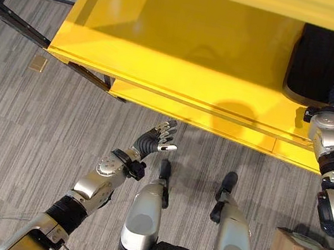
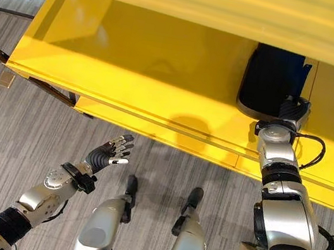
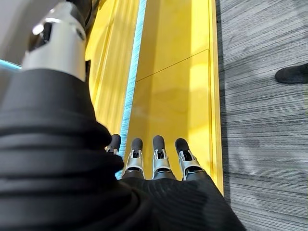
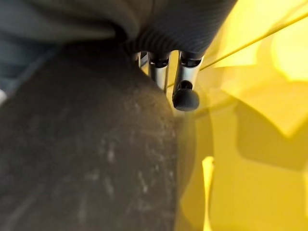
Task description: Move parts from the plastic box to the shelf.
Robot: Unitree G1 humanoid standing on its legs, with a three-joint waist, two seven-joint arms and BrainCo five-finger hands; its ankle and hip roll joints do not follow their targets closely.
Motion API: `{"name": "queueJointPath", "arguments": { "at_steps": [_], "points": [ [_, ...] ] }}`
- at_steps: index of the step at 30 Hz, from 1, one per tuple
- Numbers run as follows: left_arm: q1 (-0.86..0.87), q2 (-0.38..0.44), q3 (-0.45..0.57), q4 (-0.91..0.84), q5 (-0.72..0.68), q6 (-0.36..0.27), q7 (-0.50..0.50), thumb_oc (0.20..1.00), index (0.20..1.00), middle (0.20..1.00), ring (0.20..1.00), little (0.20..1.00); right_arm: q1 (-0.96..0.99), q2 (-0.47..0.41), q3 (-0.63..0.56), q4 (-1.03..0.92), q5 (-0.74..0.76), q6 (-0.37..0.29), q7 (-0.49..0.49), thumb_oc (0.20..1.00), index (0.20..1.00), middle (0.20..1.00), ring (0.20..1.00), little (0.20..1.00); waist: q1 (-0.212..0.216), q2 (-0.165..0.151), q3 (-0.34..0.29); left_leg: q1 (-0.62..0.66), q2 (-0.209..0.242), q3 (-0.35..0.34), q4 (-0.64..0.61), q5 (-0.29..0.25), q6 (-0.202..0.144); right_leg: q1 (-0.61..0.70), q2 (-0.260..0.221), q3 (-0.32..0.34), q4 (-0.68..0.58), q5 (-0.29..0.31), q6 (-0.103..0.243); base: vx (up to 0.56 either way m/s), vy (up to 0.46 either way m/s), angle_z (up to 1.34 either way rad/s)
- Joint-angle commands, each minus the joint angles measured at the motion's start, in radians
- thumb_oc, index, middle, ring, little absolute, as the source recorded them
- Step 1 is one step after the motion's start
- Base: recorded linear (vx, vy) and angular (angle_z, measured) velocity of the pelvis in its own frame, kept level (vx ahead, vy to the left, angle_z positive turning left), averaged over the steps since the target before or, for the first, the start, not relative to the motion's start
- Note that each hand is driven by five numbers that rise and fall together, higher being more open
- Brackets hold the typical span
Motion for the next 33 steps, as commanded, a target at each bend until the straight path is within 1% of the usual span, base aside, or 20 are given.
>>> {"name": "queueJointPath", "arguments": {
  "at_steps": [1,2,3,9,11,13,17,19,20,21,22,23,25,26,28,29,30,31,33],
  "points": [
    [0.032,0.017,-0.033,-0.05,-0.025,-0.05,-0.004,1.0,1.0,1.0,1.0,1.0,-0.089,-0.083,0.042,0.008,-0.016,-0.016,-0.037,0.492,0.492,0.492,0.492,0.492,0.015,0.023,-0.021,-0.023,0.023,-0.015,0.043,0.01,0.0,-0.033,-0.074,0.01,0.257,-0.156,0.07,0.0,0.0,0.0],
    [0.034,0.018,-0.034,-0.05,-0.027,-0.049,-0.004,1.0,1.0,1.0,1.0,1.0,-0.089,-0.084,0.041,0.008,-0.01,-0.018,-0.038,0.922,0.922,0.922,0.922,0.922,0.015,0.024,-0.021,-0.022,0.023,-0.016,0.043,0.01,-0.001,-0.032,-0.074,0.01,0.258,-0.157,0.069,0.04,0.004,0.02],
    [0.038,0.018,-0.037,-0.045,-0.027,-0.054,-0.005,1.0,1.0,1.0,1.0,1.0,-0.091,-0.085,0.04,0.011,-0.026,-0.016,-0.043,1.0,1.0,1.0,1.0,1.0,0.015,0.024,-0.021,-0.02,0.022,-0.016,0.045,0.009,-0.001,-0.031,-0.074,0.01,0.26,-0.159,0.068,0.04,0.005,0.02],
    [0.047,0.014,-0.042,-0.048,-0.03,-0.049,-0.001,1.0,1.0,1.0,1.0,1.0,-0.084,-0.081,0.034,0.006,-0.023,-0.016,-0.076,1.0,1.0,1.0,1.0,1.0,0.012,0.025,-0.021,-0.014,0.024,-0.015,0.046,0.007,0.0,-0.028,-0.075,0.012,0.264,-0.16,0.068,0.02,0.0,0.01],
    [0.053,0.013,-0.044,-0.047,-0.032,-0.051,-0.005,1.0,1.0,1.0,1.0,1.0,-0.078,-0.086,0.032,-0.001,-0.074,-0.013,-0.099,1.0,1.0,1.0,1.0,1.0,0.01,0.025,-0.021,-0.01,0.025,-0.013,0.047,0.007,0.0,-0.025,-0.076,0.013,0.264,-0.16,0.068,0.03,0.007,0.0],
    [0.053,0.014,-0.045,-0.047,-0.033,-0.051,-0.006,1.0,1.0,1.0,1.0,1.0,-0.079,-0.088,0.032,-0.005,-0.065,-0.01,-0.116,1.0,1.0,1.0,1.0,1.0,0.008,0.026,-0.021,-0.009,0.025,-0.012,0.047,0.006,0.0,-0.026,-0.076,0.015,0.266,-0.161,0.068,0.0,0.0,0.0],
    [0.057,0.013,-0.053,-0.046,-0.037,-0.053,-0.003,1.0,1.0,1.0,1.0,1.0,-0.074,-0.092,0.029,-0.016,-0.072,-0.031,-0.13,1.0,1.0,1.0,1.0,1.0,0.006,0.025,-0.021,-0.006,0.026,-0.013,0.049,0.004,0.0,-0.022,-0.076,0.016,0.265,-0.161,0.069,0.01,-0.001,-0.02],
    [0.058,0.01,-0.058,-0.044,-0.036,-0.054,0.0,1.0,1.0,1.0,1.0,1.0,-0.073,-0.093,0.023,-0.035,-0.094,-0.057,-0.173,1.0,1.0,1.0,1.0,1.0,0.003,0.025,-0.021,-0.004,0.026,-0.012,0.048,0.004,0.001,-0.019,-0.075,0.018,0.263,-0.161,0.069,0.01,0.002,-0.05],
    [0.058,0.01,-0.058,-0.044,-0.036,-0.054,0.0,1.0,1.0,1.0,1.0,1.0,-0.072,-0.093,0.022,-0.037,-0.094,-0.056,-0.176,1.0,1.0,1.0,1.0,1.0,0.003,0.025,-0.021,-0.004,0.026,-0.012,0.048,0.004,0.001,-0.019,-0.075,0.018,0.263,-0.161,0.069,0.0,0.0,0.0],
    [0.061,0.008,-0.058,-0.043,-0.032,-0.054,0.001,1.0,1.0,1.0,1.0,1.0,-0.072,-0.091,0.02,-0.048,-0.094,-0.057,-0.207,1.0,1.0,1.0,1.0,1.0,0.003,0.025,-0.021,-0.002,0.026,-0.011,0.048,0.004,0.001,-0.018,-0.075,0.019,0.263,-0.162,0.068,0.0,0.0,0.0],
    [0.064,0.009,-0.06,-0.043,-0.033,-0.055,0.002,1.0,1.0,1.0,1.0,1.0,-0.068,-0.09,0.009,-0.062,-0.098,-0.085,-0.232,1.0,1.0,1.0,1.0,1.0,0.001,0.026,-0.022,0.001,0.026,-0.012,0.048,0.002,0.002,-0.017,-0.074,0.02,0.264,-0.162,0.068,0.0,0.0,0.0],
    [0.065,0.01,-0.061,-0.043,-0.037,-0.056,0.003,1.0,1.0,1.0,1.0,1.0,-0.066,-0.09,0.005,-0.068,-0.101,-0.089,-0.235,1.0,1.0,1.0,1.0,1.0,0.0,0.026,-0.022,0.001,0.026,-0.012,0.048,0.002,0.002,-0.016,-0.074,0.02,0.264,-0.163,0.068,0.0,0.0,0.0],
    [0.07,0.005,-0.061,-0.044,-0.05,-0.055,0.007,1.0,1.0,1.0,1.0,1.0,-0.059,-0.085,-0.014,-0.12,-0.137,-0.121,-0.277,1.0,1.0,1.0,1.0,1.0,-0.005,0.026,-0.026,0.008,0.025,-0.01,0.042,0.001,0.003,-0.013,-0.072,0.023,0.26,-0.164,0.068,0.0,0.0,0.0],
    [0.071,0.005,-0.061,-0.043,-0.05,-0.056,0.007,1.0,1.0,1.0,1.0,1.0,-0.057,-0.084,-0.017,-0.129,-0.139,-0.126,-0.282,1.0,1.0,1.0,1.0,1.0,-0.006,0.026,-0.027,0.009,0.025,-0.01,0.041,0.001,0.003,-0.012,-0.071,0.023,0.259,-0.164,0.068,0.02,0.021,-0.05],
    [0.087,-0.001,-0.052,-0.043,-0.046,-0.051,-0.004,1.0,1.0,1.0,1.0,1.0,-0.028,-0.078,-0.049,-0.22,-0.144,-0.127,-0.318,1.0,1.0,1.0,1.0,1.0,-0.015,0.025,-0.035,0.02,0.024,-0.007,0.029,0.002,0.003,-0.003,-0.068,0.028,0.248,-0.163,0.068,0.02,0.031,-0.07],
    [0.092,-0.001,-0.05,-0.047,-0.046,-0.049,-0.007,1.0,1.0,1.0,1.0,1.0,-0.015,-0.076,-0.057,-0.245,-0.151,-0.125,-0.32,1.0,1.0,1.0,1.0,1.0,-0.018,0.024,-0.037,0.024,0.024,-0.007,0.025,0.003,0.003,0.0,-0.067,0.03,0.245,-0.163,0.069,0.03,0.048,-0.1],
    [0.104,-0.007,-0.046,-0.05,-0.034,-0.054,-0.009,1.0,1.0,1.0,1.0,1.0,0.014,-0.072,-0.074,-0.309,-0.173,-0.134,-0.325,1.0,1.0,1.0,1.0,1.0,-0.026,0.022,-0.041,0.031,0.024,-0.004,0.019,0.003,0.004,0.005,-0.064,0.034,0.238,-0.163,0.068,0.04,0.075,-0.11],
    [0.124,-0.016,-0.036,-0.052,-0.03,-0.065,-0.008,1.0,1.0,1.0,1.0,1.0,0.074,-0.058,-0.103,-0.442,-0.213,-0.127,-0.314,1.0,1.0,1.0,1.0,1.0,-0.041,0.018,-0.05,0.043,0.025,0.001,0.009,0.003,0.004,0.012,-0.061,0.041,0.229,-0.161,0.068,0.05,0.081,-0.07],
    [0.141,-0.027,-0.022,-0.056,-0.031,-0.068,-0.008,1.0,1.0,1.0,1.0,1.0,0.134,-0.033,-0.127,-0.552,-0.201,-0.125,-0.293,1.0,1.0,1.0,1.0,1.0,-0.053,0.014,-0.058,0.055,0.025,0.006,-0.001,0.004,0.005,0.021,-0.058,0.047,0.219,-0.16,0.069,0.04,0.069,-0.09]
  ]
}}
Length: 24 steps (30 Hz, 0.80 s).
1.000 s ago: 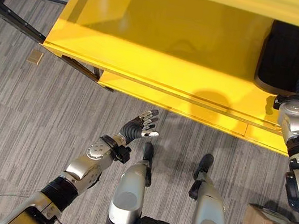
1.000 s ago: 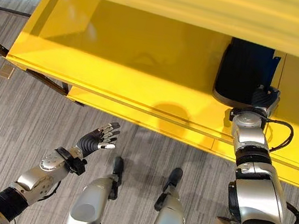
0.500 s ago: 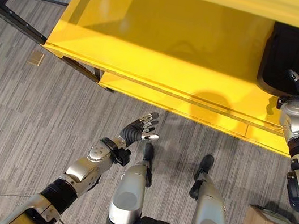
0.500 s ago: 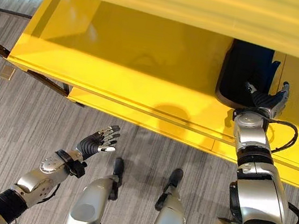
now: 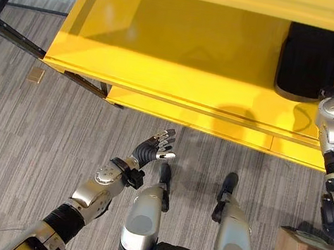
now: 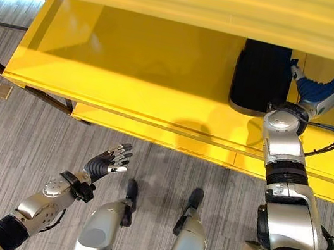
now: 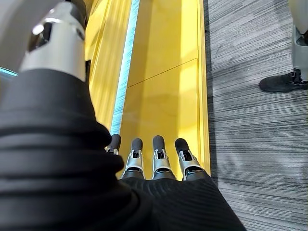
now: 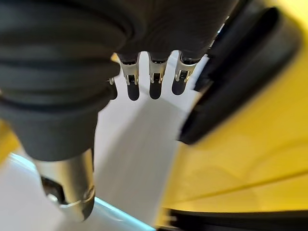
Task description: Move parts from the plastic box to the shelf.
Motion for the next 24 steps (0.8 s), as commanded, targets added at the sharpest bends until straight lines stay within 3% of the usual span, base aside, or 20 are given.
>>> {"name": "queueJointPath", "arguments": {
  "at_steps": [1,10,12,15,20,24],
  "points": [
    [0.062,-0.02,0.001,-0.061,0.0,-0.061,-0.011,1.0,1.0,1.0,1.0,1.0,0.027,-0.023,-0.028,-0.091,-0.057,-0.042,0.009,1.0,1.0,1.0,1.0,1.0,-0.008,0.007,-0.062,-0.009,0.031,-0.021,0.019,0.007,0.005,0.0,-0.057,0.013,0.191,-0.15,0.069,0.03,0.067,-0.12],
    [0.154,-0.085,0.073,-0.065,0.028,-0.088,-0.029,1.0,1.0,1.0,1.0,1.0,0.356,0.097,-0.018,-0.481,-0.178,-0.081,0.106,1.0,1.0,1.0,1.0,1.0,-0.075,-0.015,-0.122,0.053,0.036,-0.001,-0.061,0.032,0.002,0.054,-0.033,0.047,0.118,-0.138,0.071,0.04,0.085,-0.08],
    [0.198,-0.11,0.112,-0.07,0.046,-0.094,-0.038,1.0,1.0,1.0,1.0,1.0,0.581,0.114,-0.001,-0.557,-0.165,-0.107,0.17,1.0,1.0,1.0,1.0,1.0,-0.099,-0.029,-0.164,0.076,0.036,0.014,-0.091,0.04,0.004,0.079,-0.024,0.054,0.089,-0.133,0.077,0.05,0.186,-0.14],
    [0.227,-0.117,0.141,-0.068,0.078,-0.089,-0.054,1.0,1.0,1.0,1.0,1.0,0.699,0.141,0.007,-0.556,-0.095,-0.073,0.238,1.0,1.0,1.0,1.0,1.0,-0.114,-0.046,-0.19,0.094,0.035,0.026,-0.101,0.039,0.008,0.102,-0.024,0.053,0.067,-0.125,0.082,0.02,0.159,-0.08],
    [0.334,-0.087,0.234,-0.065,0.14,-0.064,-0.128,1.0,1.0,1.0,1.0,1.0,0.941,0.148,-0.004,-0.571,-0.032,-0.11,0.416,1.0,1.0,1.0,1.0,1.0,-0.142,-0.079,-0.241,0.14,0.022,0.053,-0.122,0.035,0.019,0.15,-0.026,0.053,0.031,-0.108,0.103,0.01,0.18,-0.07],
    [0.373,-0.031,0.26,-0.065,0.253,-0.043,-0.202,1.0,1.0,1.0,1.0,1.0,1.001,0.11,-0.016,-0.58,-0.063,-0.151,0.416,1.0,1.0,1.0,1.0,1.0,-0.147,-0.094,-0.277,0.168,0.008,0.073,-0.148,0.038,0.032,0.173,-0.03,0.042,0.003,-0.085,0.122,-0.02,0.239,-0.08]
  ]
}}
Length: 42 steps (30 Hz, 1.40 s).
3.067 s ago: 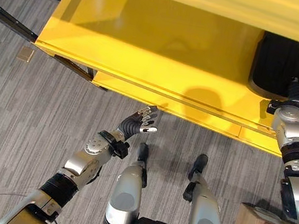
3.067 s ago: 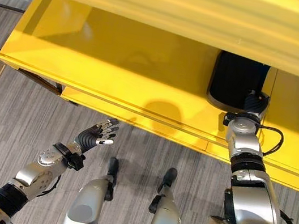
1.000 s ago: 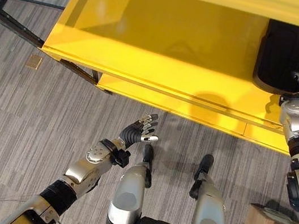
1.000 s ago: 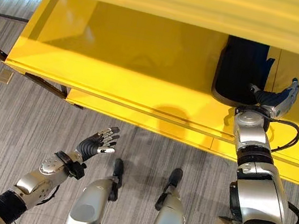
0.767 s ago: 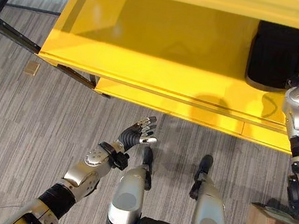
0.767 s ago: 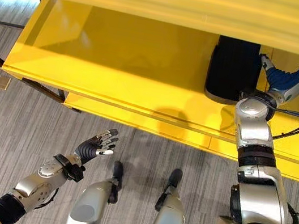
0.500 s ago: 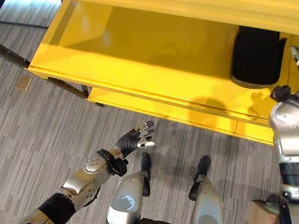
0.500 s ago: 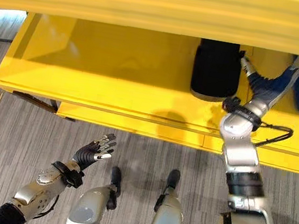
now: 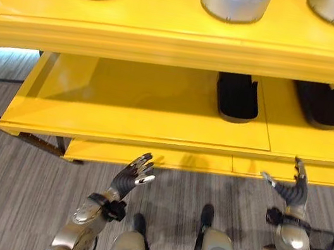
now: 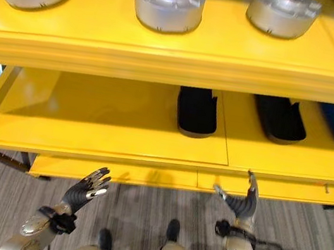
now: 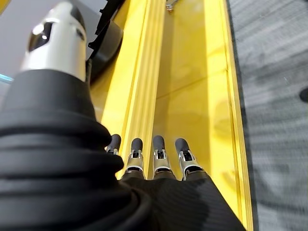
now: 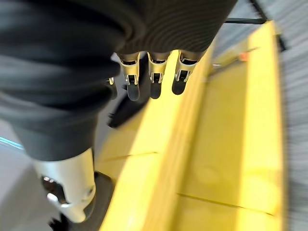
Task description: Move parts from the plastic box to the shelf.
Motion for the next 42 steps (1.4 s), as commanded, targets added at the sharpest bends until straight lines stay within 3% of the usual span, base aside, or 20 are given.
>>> {"name": "queueJointPath", "arguments": {
  "at_steps": [1,3,7,10,12,14,18,20,21,22,24,25,33,39,42],
  "points": [
    [-0.009,0.066,-0.008,-0.057,0.142,-0.023,-0.077,1.0,1.0,1.0,1.0,1.0,-0.142,-0.089,-0.041,-0.063,0.002,-0.09,-0.009,1.0,1.0,1.0,1.0,1.0,0.002,0.028,0.007,-0.011,0.021,-0.002,0.045,0.019,0.044,0.056,-0.058,-0.013,0.12,-0.073,0.091,-0.03,0.248,0.03],
    [-0.022,0.089,-0.014,-0.051,0.131,-0.031,-0.089,1.0,1.0,1.0,1.0,1.0,-0.155,-0.1,-0.03,-0.061,0.014,-0.079,-0.025,1.0,1.0,1.0,1.0,1.0,0.0,0.026,0.005,0.005,0.013,0.004,0.036,0.015,0.049,0.062,-0.068,-0.02,0.124,-0.07,0.104,-0.04,0.232,0.04],
    [-0.071,0.131,-0.042,-0.061,0.117,-0.018,-0.151,1.0,1.0,1.0,1.0,1.0,-0.187,-0.096,0.002,-0.04,0.011,-0.042,-0.055,1.0,1.0,1.0,1.0,1.0,-0.003,0.024,-0.002,0.028,-0.006,0.042,0.024,0.005,0.062,0.054,-0.111,-0.044,0.12,-0.002,0.132,-0.05,0.224,-0.03],
    [-0.087,0.142,-0.051,-0.07,0.084,-0.002,-0.139,1.0,1.0,1.0,1.0,1.0,-0.19,-0.077,0.017,-0.009,-0.003,-0.02,-0.062,1.0,1.0,1.0,1.0,1.0,-0.004,0.017,-0.002,0.056,-0.024,0.099,0.005,-0.008,0.063,0.012,-0.154,-0.093,0.122,0.114,0.161,-0.04,0.193,-0.16],
    [-0.078,0.139,-0.046,-0.067,0.072,-0.004,-0.111,1.0,1.0,1.0,1.0,1.0,-0.189,-0.071,0.02,0.009,-0.02,-0.018,-0.058,1.0,1.0,1.0,1.0,1.0,0.003,0.018,-0.002,0.073,-0.022,0.115,0.001,-0.026,0.059,0.009,-0.145,-0.122,0.17,0.092,0.171,-0.02,0.113,-0.71],
    [-0.083,0.142,-0.041,-0.048,0.088,-0.025,-0.093,1.0,1.0,1.0,1.0,1.0,-0.203,-0.072,0.016,0.05,0.009,-0.012,-0.087,1.0,1.0,1.0,1.0,1.0,0.019,0.012,-0.003,0.036,-0.028,0.124,0.031,-0.032,0.088,-0.001,-0.141,-0.121,0.29,0.048,0.151,-0.17,0.038,-0.82],
    [-0.078,0.14,-0.038,-0.046,0.066,-0.031,-0.107,1.0,1.0,1.0,1.0,1.0,-0.21,-0.068,0.007,0.079,0.047,-0.008,-0.108,1.0,1.0,1.0,1.0,1.0,0.035,0.011,-0.006,0.017,-0.028,0.135,0.052,-0.041,0.107,0.001,-0.151,-0.133,0.37,0.022,0.128,-0.1,-0.047,-0.43],
    [-0.069,0.118,-0.044,-0.033,0.043,-0.042,-0.115,1.0,1.0,1.0,1.0,1.0,-0.253,-0.042,0.009,0.138,0.063,0.022,-0.141,1.0,1.0,1.0,1.0,1.0,0.062,0.018,-0.011,0.003,-0.024,0.168,0.069,-0.049,0.127,0.026,-0.174,-0.176,0.449,-0.005,0.114,-0.11,-0.195,-0.64],
    [-0.071,0.119,-0.044,-0.035,0.04,-0.036,-0.109,1.0,1.0,1.0,1.0,1.0,-0.263,-0.038,0.011,0.146,0.058,0.028,-0.146,1.0,1.0,1.0,1.0,1.0,0.067,0.015,-0.014,-0.006,-0.021,0.182,0.078,-0.047,0.124,0.049,-0.163,-0.19,0.417,-0.032,0.11,-0.09,-0.355,-1.49],
    [-0.08,0.113,-0.043,-0.021,0.03,-0.04,-0.082,1.0,1.0,1.0,1.0,1.0,-0.296,-0.039,0.032,0.163,0.039,0.048,-0.157,1.0,1.0,1.0,1.0,1.0,0.079,0.007,-0.015,-0.029,0.004,0.233,0.104,-0.033,0.106,0.102,-0.128,-0.252,0.332,-0.069,0.089,-0.08,-0.4,-1.29],
    [-0.082,0.1,-0.038,-0.009,0.014,-0.05,-0.048,1.0,1.0,1.0,1.0,1.0,-0.309,-0.051,0.043,0.17,0.015,0.062,-0.167,1.0,1.0,1.0,1.0,1.0,0.089,-0.001,-0.014,-0.051,0.055,0.285,0.133,-0.002,0.073,0.165,-0.081,-0.306,0.21,-0.128,0.064,-0.07,-0.538,-1.67],
    [-0.082,0.092,-0.032,-0.015,0.001,-0.047,-0.051,1.0,1.0,1.0,1.0,1.0,-0.3,-0.059,0.031,0.17,0.013,0.072,-0.193,1.0,1.0,1.0,1.0,1.0,0.082,-0.005,-0.017,-0.059,0.074,0.298,0.135,0.017,0.057,0.183,-0.058,-0.3,0.159,-0.141,0.061,-0.05,-0.547,-2.02],
    [-0.085,0.081,-0.022,-0.045,-0.015,-0.012,-0.083,1.0,1.0,1.0,1.0,1.0,-0.261,-0.078,-0.043,0.205,-0.034,0.059,-0.265,1.0,1.0,1.0,1.0,1.0,0.028,-0.013,-0.011,-0.069,0.121,0.335,0.136,0.049,0.014,0.172,-0.014,-0.274,0.083,-0.122,0.046,-0.03,-0.316,-0.6],
    [-0.112,0.056,-0.051,-0.071,-0.058,0.018,-0.07,1.0,1.0,1.0,1.0,1.0,-0.24,-0.078,-0.097,0.241,-0.075,0.018,-0.295,1.0,1.0,1.0,1.0,1.0,-0.035,-0.013,-0.011,-0.057,0.165,0.382,0.142,0.068,-0.012,0.137,0.024,-0.262,0.069,-0.123,0.009,-0.02,-0.411,-0.29],
    [-0.141,0.037,-0.075,-0.061,-0.049,0.009,-0.041,1.0,1.0,1.0,1.0,1.0,-0.256,-0.077,-0.093,0.262,-0.088,-0.01,-0.288,1.0,1.0,1.0,1.0,1.0,-0.051,-0.008,-0.013,-0.046,0.194,0.376,0.166,0.098,-0.042,0.127,0.046,-0.246,0.064,-0.131,-0.011,0.01,-0.31,-0.21]
  ]
}}
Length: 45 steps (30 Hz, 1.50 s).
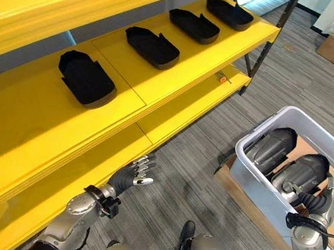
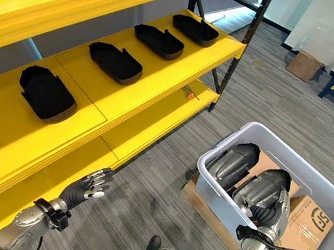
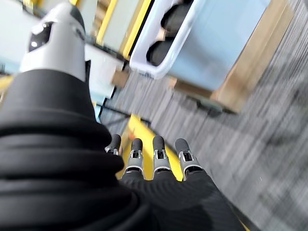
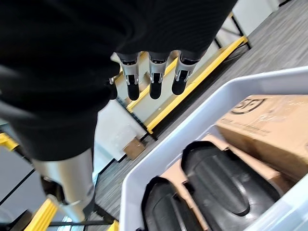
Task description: Move parts from the plastic box to the shelf.
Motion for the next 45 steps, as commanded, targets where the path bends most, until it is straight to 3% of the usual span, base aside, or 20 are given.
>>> {"name": "queueJointPath", "arguments": {
  "at_steps": [1,4,5,8,10,12,13,15,16,17,23,30,33,35,38,40,45],
  "points": [
    [0.026,0.007,0.011,-0.052,-0.012,-0.038,0.034,1.0,1.0,1.0,1.0,1.0,-0.059,-0.003,-0.045,-0.022,-0.054,-0.082,-0.023,1.0,1.0,1.0,1.0,1.0,0.019,-0.051,0.0,-0.059,-0.042,-0.012,-0.008,0.017,-0.014,0.143,-0.089,-0.024,-0.103,0.08,0.14,0.02,-0.231,-0.42],
    [0.018,-0.011,0.003,-0.048,-0.011,-0.053,0.079,1.0,1.0,1.0,1.0,1.0,-0.071,-0.004,-0.019,-0.01,-0.056,-0.103,0.029,1.0,1.0,1.0,1.0,1.0,0.024,-0.046,-0.004,-0.048,-0.049,-0.101,-0.006,0.023,-0.029,0.128,-0.076,0.02,-0.09,0.072,0.129,0.08,-0.14,-0.45],
    [0.022,-0.017,0.007,-0.049,-0.015,-0.057,0.108,1.0,1.0,1.0,1.0,1.0,-0.07,-0.005,0.002,-0.01,-0.047,-0.111,0.076,1.0,1.0,1.0,1.0,1.0,0.038,-0.044,-0.003,-0.055,-0.065,-0.215,0.006,0.028,-0.034,0.122,-0.066,0.074,-0.085,0.069,0.123,0.18,-0.08,-0.69],
    [0.039,-0.028,0.019,-0.051,-0.018,-0.067,0.153,1.0,1.0,1.0,1.0,1.0,-0.071,-0.018,0.049,-0.016,-0.042,-0.121,0.167,1.0,1.0,1.0,1.0,1.0,0.069,-0.044,0.002,-0.092,-0.122,-0.407,0.049,0.026,-0.005,0.115,-0.049,0.169,-0.102,0.092,0.104,0.08,-0.051,-1.61],
    [0.048,-0.026,0.032,-0.056,-0.004,-0.075,0.154,1.0,1.0,1.0,1.0,1.0,-0.054,-0.026,0.066,-0.042,-0.027,-0.116,0.193,1.0,1.0,1.0,1.0,1.0,0.078,-0.044,0.002,-0.111,-0.183,-0.459,0.083,-0.022,0.022,0.121,-0.049,0.212,-0.109,0.096,0.103,0.08,-0.025,-1.46],
    [0.05,-0.019,0.045,-0.058,-0.007,-0.069,0.141,1.0,1.0,1.0,1.0,1.0,-0.038,-0.027,0.069,-0.056,-0.014,-0.114,0.204,1.0,1.0,1.0,1.0,1.0,0.079,-0.043,-0.001,-0.125,-0.218,-0.459,0.08,-0.046,0.038,0.122,-0.047,0.229,-0.116,0.102,0.105,0.09,0.027,-0.81],
    [0.045,-0.006,0.055,-0.052,-0.006,-0.057,0.11,1.0,1.0,1.0,1.0,1.0,-0.011,-0.017,0.075,-0.073,0.006,-0.114,0.215,1.0,1.0,1.0,1.0,1.0,0.069,-0.033,-0.01,-0.121,-0.274,-0.424,-0.001,-0.089,0.061,0.12,-0.049,0.232,-0.115,0.108,0.129,0.17,0.098,-0.33],
    [0.047,-0.001,0.058,-0.047,0.002,-0.054,0.1,1.0,1.0,1.0,1.0,1.0,0.005,-0.006,0.087,-0.08,0.002,-0.121,0.215,1.0,1.0,1.0,1.0,1.0,0.078,-0.022,-0.01,-0.144,-0.293,-0.461,-0.054,-0.056,0.058,0.125,-0.04,0.252,-0.114,0.109,0.138,0.18,0.109,0.1],
    [0.058,0.0,0.06,-0.047,-0.009,-0.058,0.11,1.0,1.0,1.0,1.0,1.0,0.002,-0.002,0.106,-0.087,-0.006,-0.122,0.223,1.0,1.0,1.0,1.0,1.0,0.099,-0.022,0.0,-0.169,-0.305,-0.552,-0.063,-0.04,0.058,0.138,-0.033,0.296,-0.105,0.093,0.135,0.17,0.116,0.0],
    [0.066,-0.002,0.063,-0.047,-0.007,-0.06,0.111,1.0,1.0,1.0,1.0,1.0,-0.006,0.003,0.12,-0.09,-0.006,-0.118,0.223,1.0,1.0,1.0,1.0,1.0,0.111,-0.021,0.0,-0.178,-0.311,-0.587,-0.061,-0.041,0.061,0.138,-0.029,0.314,-0.103,0.087,0.134,0.17,0.143,-0.3],
    [0.082,0.001,0.068,-0.028,0.037,-0.083,0.08,1.0,1.0,1.0,1.0,1.0,-0.01,0.013,0.138,-0.108,0.011,-0.116,0.233,1.0,1.0,1.0,1.0,1.0,0.114,-0.017,-0.035,-0.101,-0.32,-0.595,-0.127,-0.064,0.079,0.143,-0.025,0.312,-0.115,0.084,0.14,0.11,0.143,-0.63],
    [0.067,0.006,0.058,-0.003,0.063,-0.096,0.082,1.0,1.0,1.0,1.0,1.0,-0.049,0.038,0.177,-0.116,0.019,-0.111,0.263,1.0,1.0,1.0,1.0,1.0,0.115,-0.026,-0.064,-0.048,-0.339,-0.542,-0.133,-0.109,0.106,0.143,-0.019,0.291,-0.097,0.074,0.143,0.1,0.143,-0.08],
    [0.052,0.001,0.042,0.009,0.081,-0.106,0.084,1.0,1.0,1.0,1.0,1.0,-0.086,0.048,0.192,-0.11,0.014,-0.104,0.247,1.0,1.0,1.0,1.0,1.0,0.122,-0.032,-0.062,-0.039,-0.339,-0.512,-0.124,-0.118,0.115,0.132,-0.015,0.248,-0.051,0.06,0.143,0.03,0.082,-0.16],
    [0.04,-0.008,0.034,0.033,0.024,-0.111,0.07,1.0,1.0,1.0,1.0,1.0,-0.14,0.071,0.209,-0.082,-0.002,-0.087,0.248,1.0,1.0,1.0,1.0,1.0,0.135,-0.029,-0.051,-0.024,-0.327,-0.458,-0.132,-0.123,0.131,0.058,-0.063,0.161,0.122,0.093,0.185,0.0,0.04,-0.44],
    [0.021,-0.009,0.014,0.059,0.026,-0.127,0.053,1.0,1.0,1.0,1.0,1.0,-0.168,0.093,0.229,-0.046,-0.006,-0.104,0.238,1.0,1.0,1.0,1.0,1.0,0.156,-0.039,-0.045,-0.011,-0.305,-0.413,-0.129,-0.124,0.123,0.029,-0.174,0.095,0.101,0.186,0.236,0.05,-0.146,-0.91],
    [0.01,-0.002,0.004,0.058,0.02,-0.123,0.055,1.0,1.0,1.0,1.0,1.0,-0.171,0.098,0.233,-0.038,-0.007,-0.109,0.221,1.0,1.0,1.0,1.0,1.0,0.158,-0.047,-0.043,-0.001,-0.295,-0.405,-0.124,-0.129,0.115,0.04,-0.218,0.094,0.019,0.244,0.253,0.1,-0.289,-0.5],
    [-0.008,0.009,-0.032,0.06,0.018,-0.135,0.075,1.0,1.0,1.0,1.0,1.0,-0.158,0.115,0.229,-0.028,-0.005,-0.094,0.204,1.0,1.0,1.0,1.0,1.0,0.134,-0.057,-0.035,0.035,-0.251,-0.397,-0.12,-0.159,0.088,0.011,-0.33,0.175,-0.139,0.412,0.309,0.14,-0.337,-0.2]
  ]
}}
